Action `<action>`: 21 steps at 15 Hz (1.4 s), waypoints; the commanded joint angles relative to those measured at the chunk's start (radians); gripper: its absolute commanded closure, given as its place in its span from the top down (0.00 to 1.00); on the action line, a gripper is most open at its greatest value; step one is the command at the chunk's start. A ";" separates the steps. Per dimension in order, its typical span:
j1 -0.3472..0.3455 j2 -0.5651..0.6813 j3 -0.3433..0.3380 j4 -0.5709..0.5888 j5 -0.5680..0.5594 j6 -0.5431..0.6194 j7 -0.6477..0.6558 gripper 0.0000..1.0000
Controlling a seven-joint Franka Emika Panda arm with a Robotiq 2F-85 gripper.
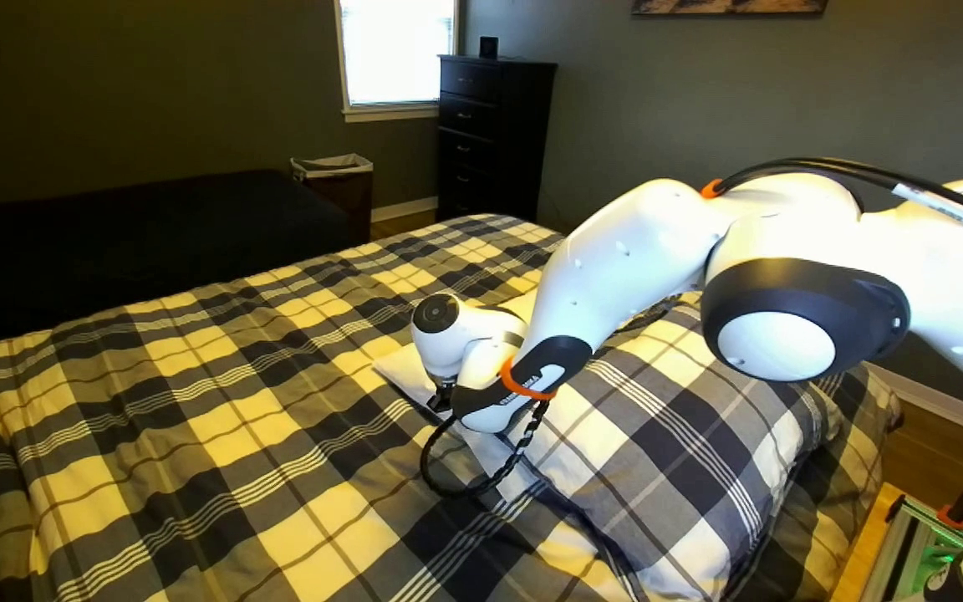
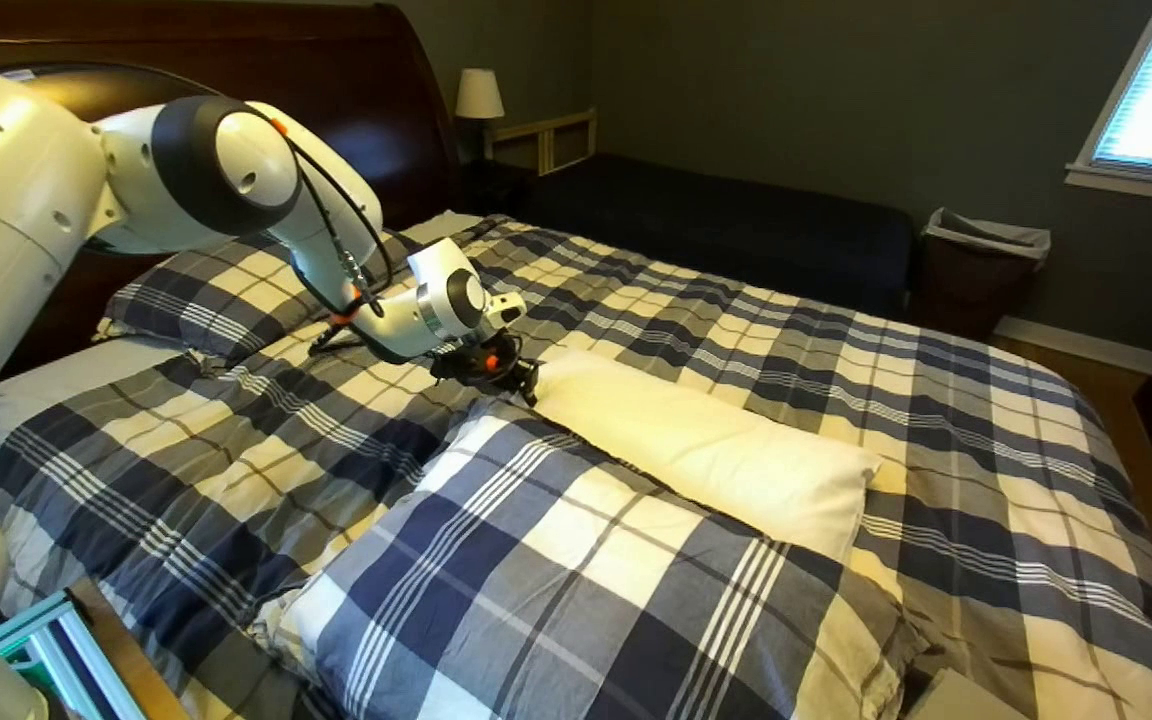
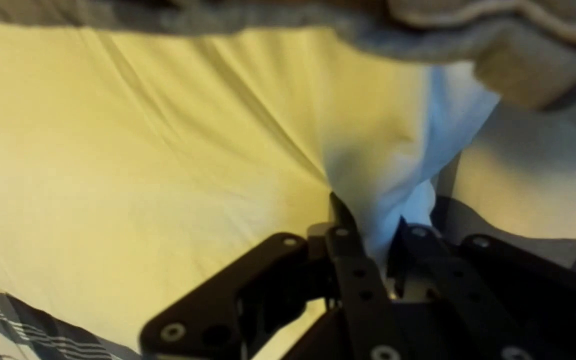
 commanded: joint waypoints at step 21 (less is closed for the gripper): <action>-0.459 -0.426 0.148 -0.020 0.202 -0.048 -0.304 0.03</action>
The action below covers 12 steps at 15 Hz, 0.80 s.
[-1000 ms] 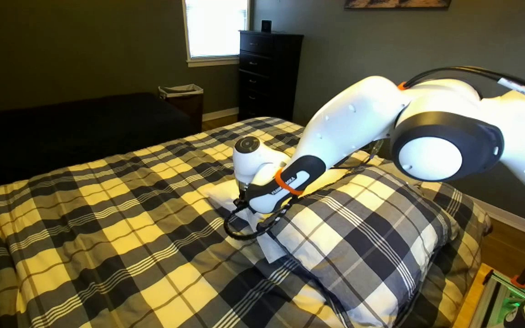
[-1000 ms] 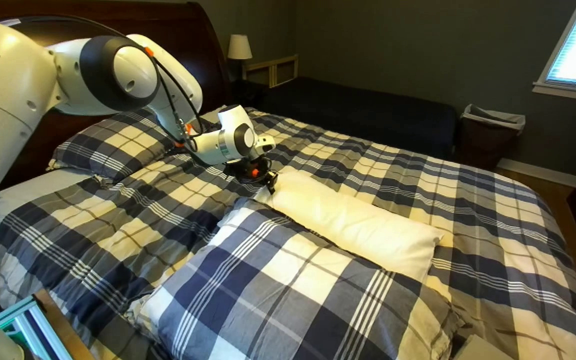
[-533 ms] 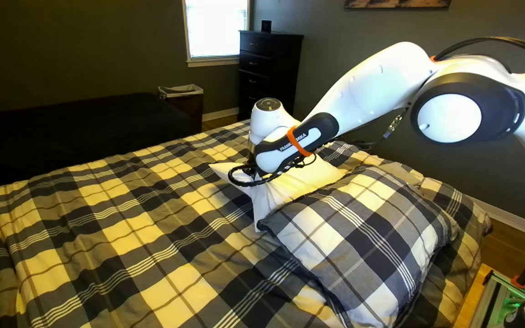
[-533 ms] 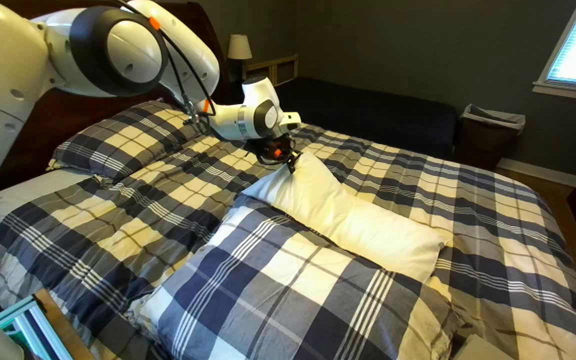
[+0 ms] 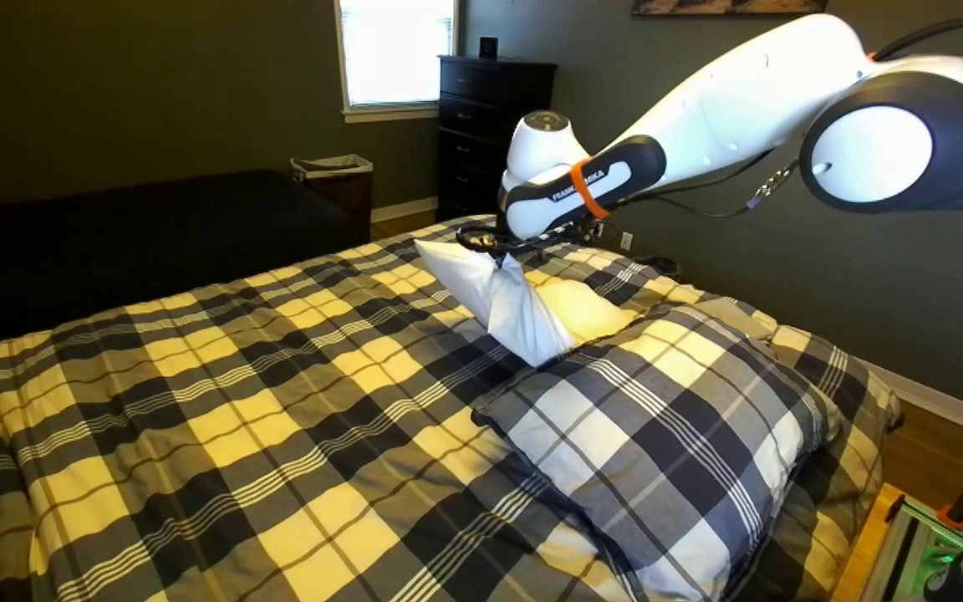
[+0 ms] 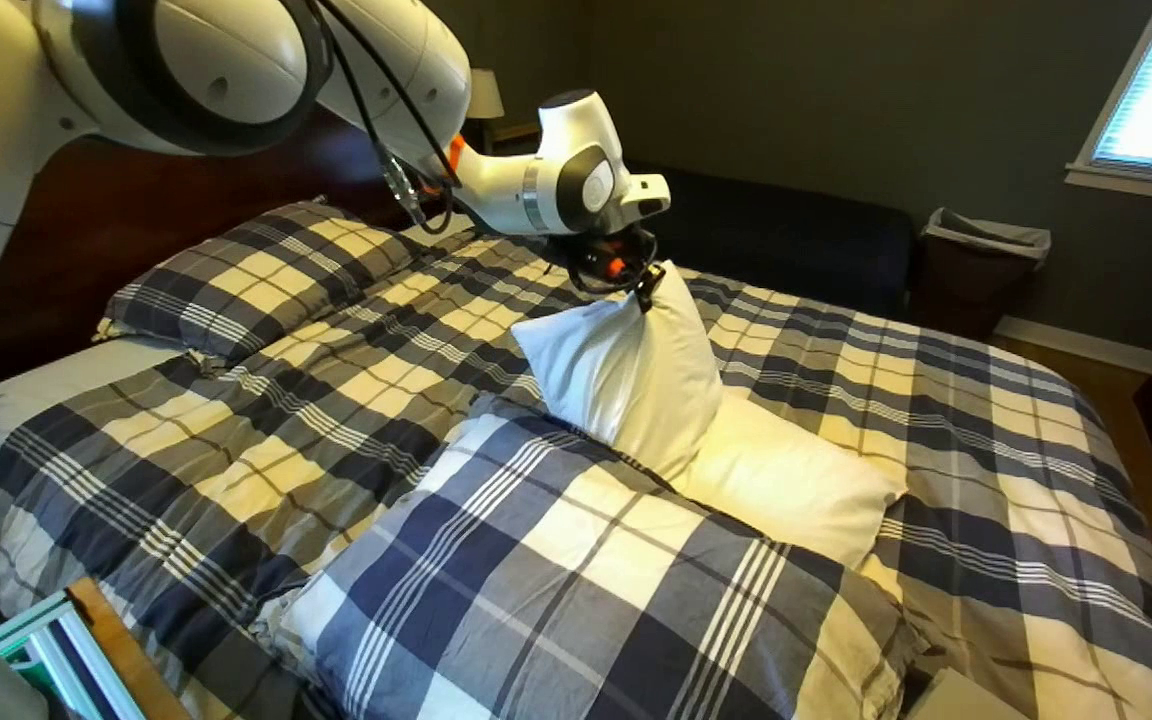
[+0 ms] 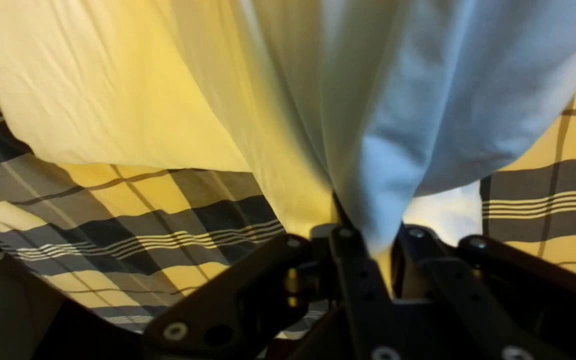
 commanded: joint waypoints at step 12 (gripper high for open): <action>-0.126 -0.255 -0.023 -0.046 -0.126 0.042 -0.266 0.03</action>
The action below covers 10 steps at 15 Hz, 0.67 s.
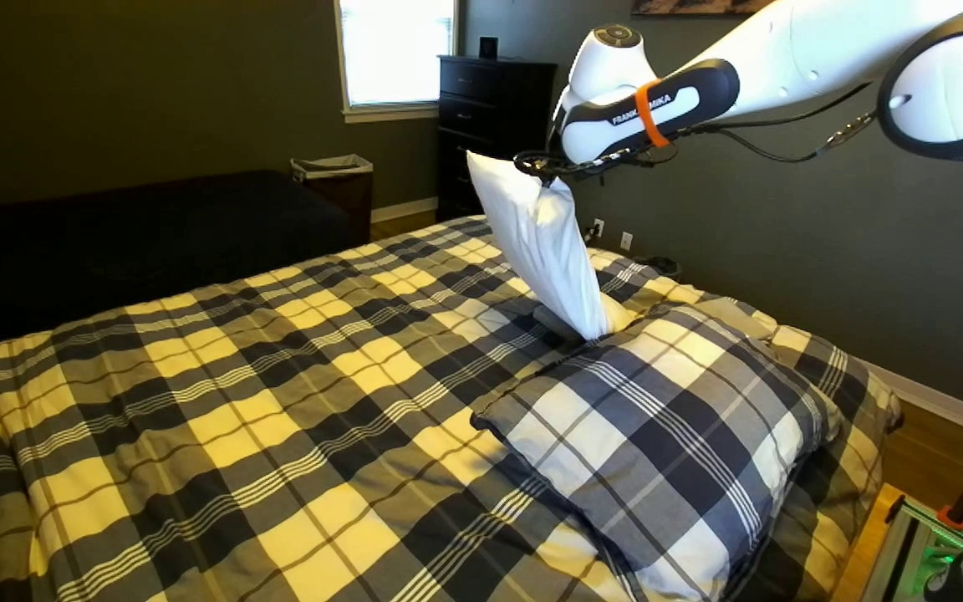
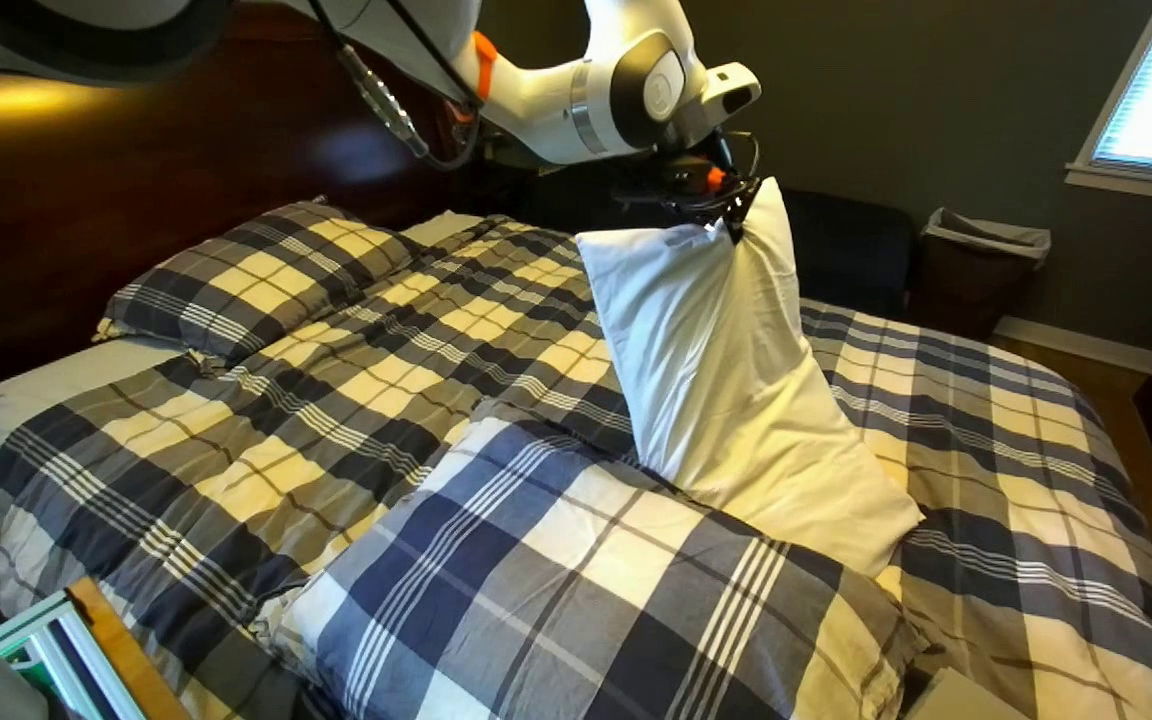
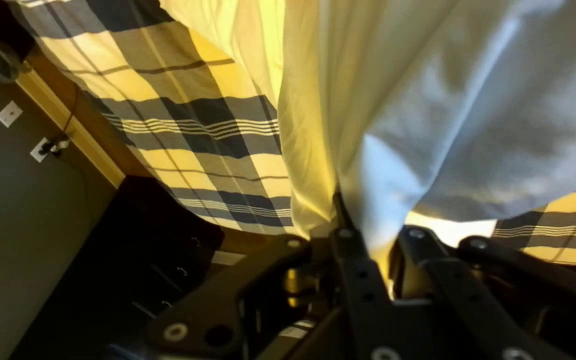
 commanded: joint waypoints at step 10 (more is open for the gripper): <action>-0.028 -0.264 0.085 -0.170 -0.081 -0.024 -0.276 0.03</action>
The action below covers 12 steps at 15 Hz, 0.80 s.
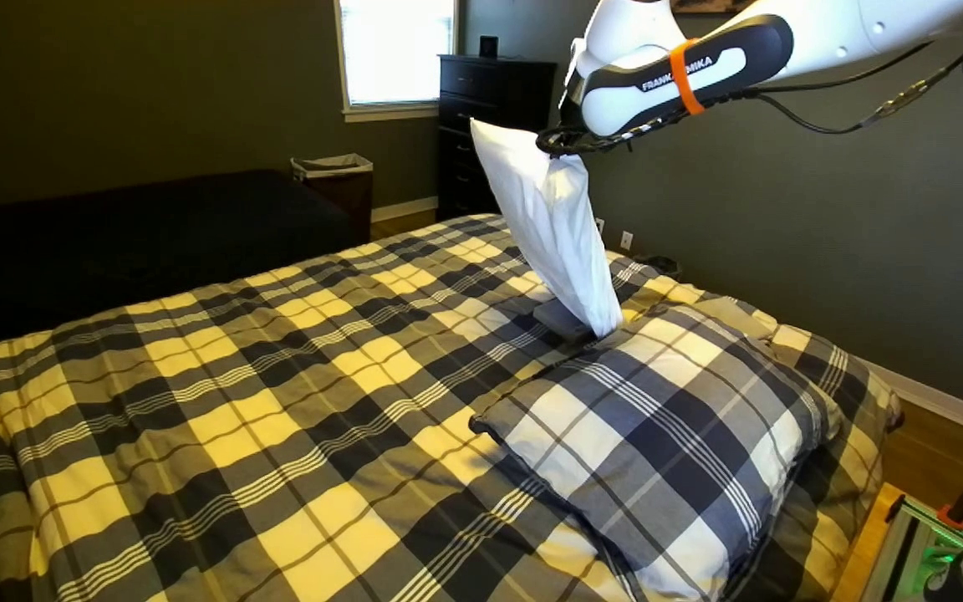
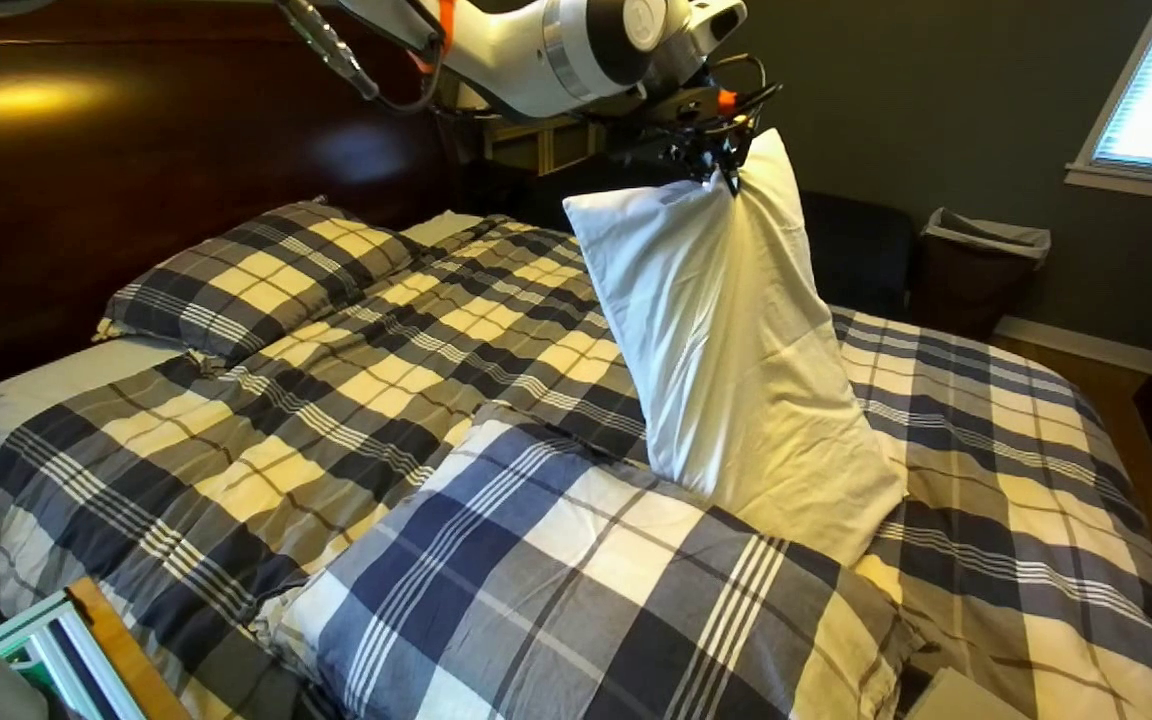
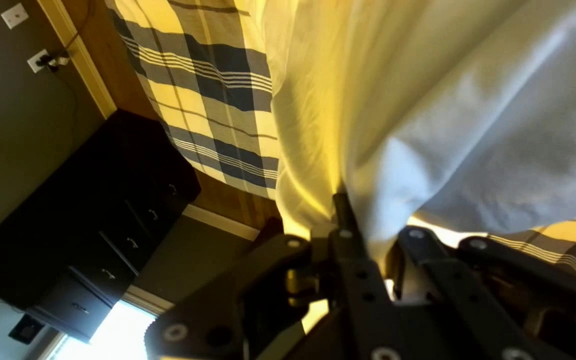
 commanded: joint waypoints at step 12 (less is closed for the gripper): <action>-0.042 -0.191 0.111 -0.143 0.108 -0.125 -0.199 0.13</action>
